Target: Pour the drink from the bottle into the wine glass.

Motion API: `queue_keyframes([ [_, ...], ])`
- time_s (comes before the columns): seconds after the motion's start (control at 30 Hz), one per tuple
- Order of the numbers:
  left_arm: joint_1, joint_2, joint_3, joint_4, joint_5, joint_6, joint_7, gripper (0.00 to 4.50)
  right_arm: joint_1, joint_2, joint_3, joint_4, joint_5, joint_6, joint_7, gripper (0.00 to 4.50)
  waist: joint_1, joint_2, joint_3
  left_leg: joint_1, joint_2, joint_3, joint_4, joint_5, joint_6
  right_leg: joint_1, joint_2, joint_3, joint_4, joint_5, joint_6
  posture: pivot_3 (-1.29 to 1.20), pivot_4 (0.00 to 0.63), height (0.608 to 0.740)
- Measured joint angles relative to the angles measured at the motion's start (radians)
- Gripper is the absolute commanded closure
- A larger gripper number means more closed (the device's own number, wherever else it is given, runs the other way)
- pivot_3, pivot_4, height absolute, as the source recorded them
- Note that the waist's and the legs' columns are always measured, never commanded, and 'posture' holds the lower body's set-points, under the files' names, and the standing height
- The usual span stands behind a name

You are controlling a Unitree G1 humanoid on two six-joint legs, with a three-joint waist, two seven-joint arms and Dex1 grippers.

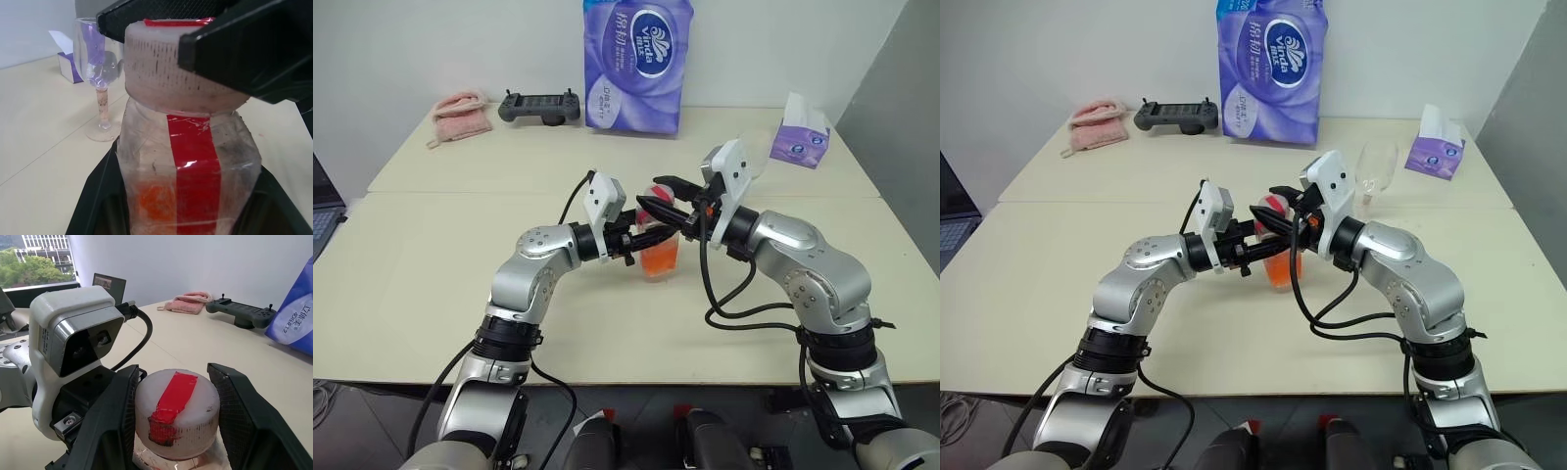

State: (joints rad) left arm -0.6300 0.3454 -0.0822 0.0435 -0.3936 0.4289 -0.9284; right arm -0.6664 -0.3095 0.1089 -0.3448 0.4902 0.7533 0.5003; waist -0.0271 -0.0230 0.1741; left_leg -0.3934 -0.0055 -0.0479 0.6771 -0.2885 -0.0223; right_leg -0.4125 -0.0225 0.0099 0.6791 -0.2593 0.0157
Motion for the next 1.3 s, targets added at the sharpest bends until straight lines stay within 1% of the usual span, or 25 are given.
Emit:
queue_keyframes([
  [0.13,0.001,0.005,-0.001,-0.006,-0.001,0.002,-0.009,2.68,-0.001,-0.003,0.001,0.002,0.000,-0.003,0.009,2.62,0.000,0.000,0.000,0.000,0.000,0.000,0.000,0.000,0.000,0.000,0.000,0.000,0.000,0.000,0.000,0.00,0.150,0.740],
  [0.17,0.004,0.021,-0.004,-0.020,-0.007,0.013,-0.030,2.68,-0.010,-0.032,0.004,0.018,0.006,-0.016,0.064,2.62,0.000,0.000,0.001,0.000,0.000,0.000,0.000,0.000,0.000,0.000,0.000,0.000,0.000,0.000,0.000,0.00,0.150,0.740],
  [0.3,0.013,0.094,-0.010,-0.103,-0.077,0.063,-0.141,2.68,-0.110,-0.165,0.023,0.118,0.073,-0.077,0.386,2.62,-0.002,0.001,0.004,0.000,0.000,0.000,0.000,0.000,0.000,0.000,0.000,-0.001,-0.001,0.000,0.000,0.00,0.150,0.740],
  [0.37,0.012,0.127,-0.009,-0.142,-0.115,0.091,-0.189,2.68,-0.178,-0.202,0.040,0.177,0.101,-0.085,0.528,2.62,-0.003,0.002,0.005,0.001,0.000,0.000,0.000,0.000,0.000,0.000,0.001,-0.001,0.000,0.000,0.000,0.00,0.150,0.740],
  [0.43,0.007,0.142,-0.007,-0.165,-0.139,0.108,-0.217,2.68,-0.218,-0.217,0.047,0.215,0.120,-0.087,0.612,2.62,-0.003,0.002,0.005,0.000,0.000,0.000,0.000,0.000,0.000,0.000,0.001,-0.001,-0.001,0.000,0.000,0.00,0.150,0.740],
  [0.5,0.003,0.141,-0.009,-0.166,-0.147,0.114,-0.221,2.68,-0.234,-0.222,0.045,0.239,0.130,-0.076,0.641,1.89,-0.002,0.002,0.005,0.000,0.000,0.000,0.000,0.000,0.000,0.000,0.000,-0.001,-0.001,0.000,0.000,0.00,0.150,0.740],
  [0.57,-0.001,0.136,-0.014,-0.166,-0.150,0.115,-0.223,2.68,-0.238,-0.238,0.035,0.249,0.143,-0.045,0.642,1.30,0.001,0.002,0.006,-0.001,0.000,-0.001,0.001,0.000,0.000,0.000,0.000,-0.001,-0.001,0.000,0.000,0.00,0.150,0.740],
  [0.67,-0.013,0.127,-0.011,-0.161,-0.151,0.106,-0.209,2.68,-0.199,-0.291,-0.022,0.214,0.166,0.012,0.601,0.23,0.007,0.002,0.006,-0.002,0.000,-0.002,0.001,0.000,0.000,0.000,-0.001,-0.002,-0.001,0.000,0.000,0.00,0.150,0.740],
  [0.77,-0.009,0.123,0.004,-0.152,-0.148,0.102,-0.173,2.68,-0.101,-0.337,-0.117,0.119,0.186,0.080,0.495,0.23,0.012,0.002,0.006,-0.004,0.000,-0.002,0.001,0.000,0.000,-0.002,-0.004,-0.002,-0.001,0.000,0.000,0.00,0.150,0.740],
  [0.87,-0.007,0.117,0.007,-0.152,-0.146,0.100,-0.145,2.68,-0.022,-0.335,-0.164,-0.026,0.201,0.138,0.370,0.23,0.007,0.002,0.006,-0.004,0.001,-0.002,0.001,0.000,0.000,-0.003,-0.004,-0.002,0.000,0.000,0.000,0.00,0.150,0.740],
  [0.93,-0.004,0.115,0.008,-0.151,-0.146,0.100,-0.130,2.68,0.023,-0.290,-0.178,-0.125,0.205,0.169,0.262,0.23,0.001,0.002,0.006,-0.004,0.001,-0.002,0.001,0.000,0.000,-0.003,-0.003,-0.002,0.001,0.000,0.000,0.00,0.150,0.740],
  [0.97,-0.004,0.112,0.008,-0.149,-0.145,0.099,-0.125,2.68,0.039,-0.241,-0.175,-0.179,0.213,0.188,0.192,0.23,-0.002,0.002,0.006,-0.004,0.001,-0.002,0.001,0.000,0.000,-0.004,-0.003,-0.001,0.001,0.000,0.000,0.00,0.150,0.740],
  [1.03,-0.004,0.102,0.006,-0.139,-0.139,0.089,-0.121,2.68,0.041,-0.153,-0.160,-0.250,0.221,0.210,0.079,0.23,-0.004,0.002,0.006,-0.004,0.001,-0.002,0.000,0.000,-0.001,-0.004,-0.002,0.000,0.001,0.000,0.000,0.00,0.150,0.740],
  [1.1,-0.005,0.098,0.006,-0.117,-0.134,0.085,-0.121,2.68,0.033,-0.103,-0.141,-0.281,0.220,0.226,-0.006,0.23,-0.002,0.002,0.006,-0.004,0.001,-0.002,0.001,0.000,-0.001,-0.004,-0.001,-0.001,0.001,0.000,0.000,0.00,0.150,0.740],
  [1.2,-0.007,0.098,0.005,-0.098,-0.129,0.082,-0.123,2.68,0.020,-0.067,-0.126,-0.281,0.207,0.236,-0.085,0.23,-0.001,0.002,0.006,-0.005,0.000,-0.001,0.001,0.000,-0.001,-0.004,-0.001,-0.001,0.001,0.000,0.000,0.00,0.150,0.740],
  [1.3,-0.014,0.095,0.005,-0.083,-0.116,0.069,-0.126,2.68,0.012,-0.058,-0.117,-0.280,0.199,0.236,-0.117,0.23,0.002,0.002,0.006,-0.005,-0.001,-0.001,0.001,0.000,-0.001,-0.004,-0.001,-0.001,0.000,0.000,0.000,0.00,0.150,0.740],
])
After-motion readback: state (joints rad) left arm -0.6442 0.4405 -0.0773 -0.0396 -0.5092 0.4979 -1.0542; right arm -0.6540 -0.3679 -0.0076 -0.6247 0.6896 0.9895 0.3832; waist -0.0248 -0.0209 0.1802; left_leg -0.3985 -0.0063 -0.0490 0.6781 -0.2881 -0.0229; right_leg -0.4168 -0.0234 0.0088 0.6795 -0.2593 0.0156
